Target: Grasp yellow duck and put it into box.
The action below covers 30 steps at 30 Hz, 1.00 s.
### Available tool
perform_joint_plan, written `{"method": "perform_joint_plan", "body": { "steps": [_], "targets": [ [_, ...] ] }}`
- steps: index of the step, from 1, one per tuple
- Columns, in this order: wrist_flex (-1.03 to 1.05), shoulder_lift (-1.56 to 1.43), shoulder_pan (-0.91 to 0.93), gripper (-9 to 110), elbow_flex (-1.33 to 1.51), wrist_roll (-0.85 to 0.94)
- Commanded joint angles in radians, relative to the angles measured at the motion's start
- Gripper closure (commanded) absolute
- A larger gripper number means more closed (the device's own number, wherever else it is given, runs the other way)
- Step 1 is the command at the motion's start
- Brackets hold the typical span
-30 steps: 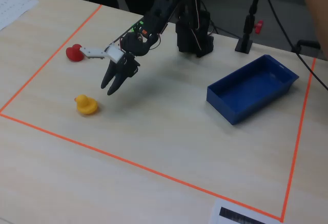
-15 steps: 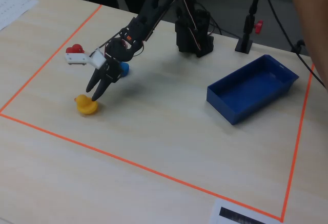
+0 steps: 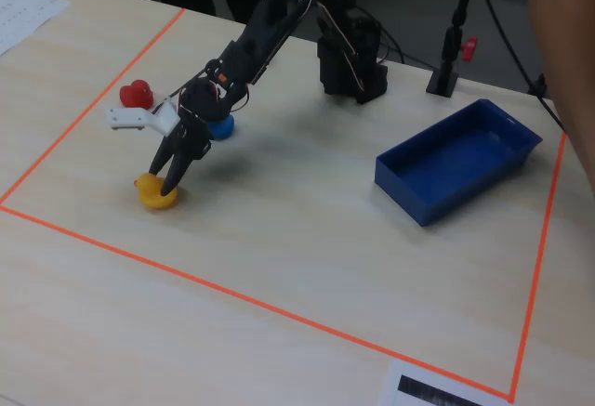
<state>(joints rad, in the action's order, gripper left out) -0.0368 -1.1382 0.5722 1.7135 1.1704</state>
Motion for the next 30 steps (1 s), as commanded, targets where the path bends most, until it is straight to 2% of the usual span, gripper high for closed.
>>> {"method": "perform_joint_plan", "body": {
  "steps": [1, 8, 12, 18, 30],
  "targets": [
    [0.003, 0.032, -0.012, 66, -0.097, -0.006],
    [0.028, 0.206, -0.008, 68, -0.298, 0.003],
    [0.063, 0.264, -0.006, 101, -0.399, -0.006],
    [0.143, 0.255, -0.002, 101, -0.454, -0.017],
    [0.380, -0.012, -0.025, 101, -0.353, -0.118]
  ]
}}
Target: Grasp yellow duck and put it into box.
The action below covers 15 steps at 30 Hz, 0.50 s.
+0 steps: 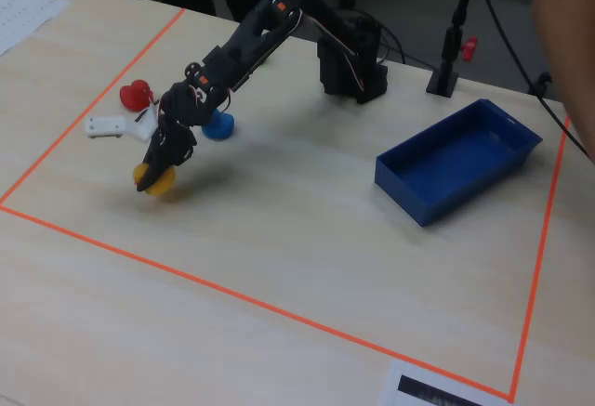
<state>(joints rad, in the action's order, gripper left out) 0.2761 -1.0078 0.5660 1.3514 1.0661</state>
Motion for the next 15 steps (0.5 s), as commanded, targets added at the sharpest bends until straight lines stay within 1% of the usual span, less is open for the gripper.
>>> {"method": "perform_joint_plan", "body": {
  "steps": [1, 9, 12, 15],
  "targets": [
    [0.101, -0.176, -0.020, 101, 0.028, -0.014],
    [0.434, -0.532, -0.083, 101, 0.272, -0.003],
    [0.532, -0.704, -0.112, 101, 0.428, -0.006],
    [0.580, -0.899, -0.152, 101, 0.634, 0.008]
  ]
}}
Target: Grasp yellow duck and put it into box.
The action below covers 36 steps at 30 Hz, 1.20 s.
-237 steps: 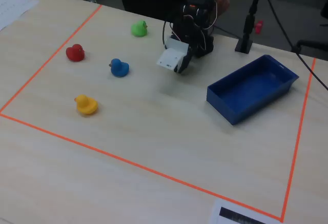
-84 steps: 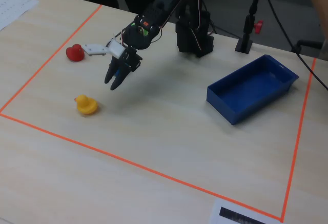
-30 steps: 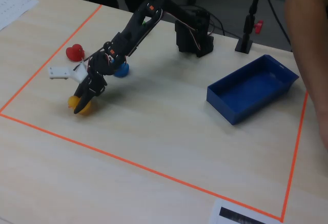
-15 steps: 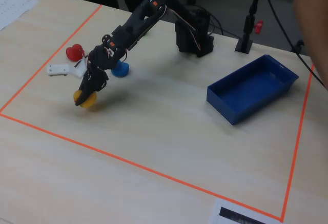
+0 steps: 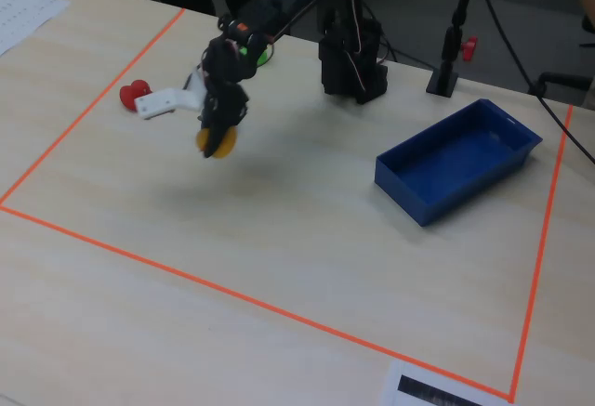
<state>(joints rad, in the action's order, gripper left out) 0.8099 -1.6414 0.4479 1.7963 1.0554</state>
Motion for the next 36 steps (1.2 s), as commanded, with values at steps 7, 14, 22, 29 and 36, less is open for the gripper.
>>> {"method": "perform_joint_plan", "body": {
  "steps": [7, 14, 22, 29, 36],
  "targets": [
    [0.209, -0.730, -0.216, 101, 0.589, 0.087],
    [0.503, -0.957, -0.569, 101, 0.643, 0.060],
    [0.594, -0.896, -1.028, 101, 0.397, -0.089],
    [0.600, -0.532, -1.239, 101, -0.021, -0.213],
    [0.603, -0.196, -1.301, 101, -0.299, -0.279]
  ]
}}
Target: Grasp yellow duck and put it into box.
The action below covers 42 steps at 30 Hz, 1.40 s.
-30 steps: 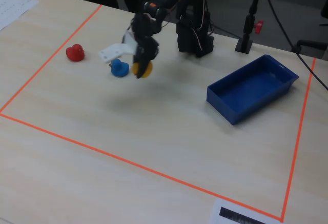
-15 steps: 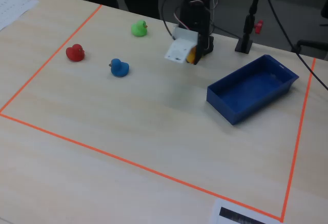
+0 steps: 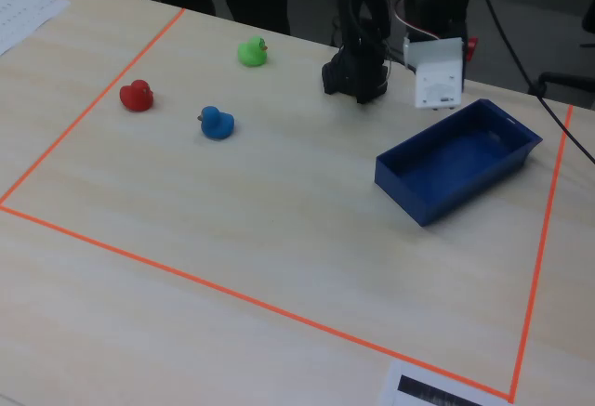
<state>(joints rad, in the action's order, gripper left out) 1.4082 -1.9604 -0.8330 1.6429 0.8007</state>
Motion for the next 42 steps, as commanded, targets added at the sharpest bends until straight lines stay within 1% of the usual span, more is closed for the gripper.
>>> {"method": "perform_joint_plan", "body": {
  "steps": [1, 9, 13, 16, 21, 24, 26, 28, 34, 38, 42],
  "targets": [
    [0.003, 0.160, -0.028, 101, -0.161, -0.038],
    [-0.038, 0.426, -0.091, 101, -0.264, -0.126],
    [0.023, 0.528, -0.097, 101, -0.368, -0.129],
    [0.040, 0.560, -0.092, 88, -0.393, -0.121],
    [0.026, 0.557, -0.066, 80, -0.393, -0.114],
    [0.023, 0.540, -0.043, 78, -0.393, -0.109],
    [0.015, 0.520, -0.023, 78, -0.387, -0.103],
    [0.011, 0.489, 0.003, 80, -0.371, -0.081],
    [-0.012, 0.298, 0.137, 101, -0.229, 0.055],
    [-0.095, 0.098, 0.293, 101, -0.064, 0.140],
    [-0.202, -0.112, 0.491, 101, 0.143, 0.264]
  ]
}}
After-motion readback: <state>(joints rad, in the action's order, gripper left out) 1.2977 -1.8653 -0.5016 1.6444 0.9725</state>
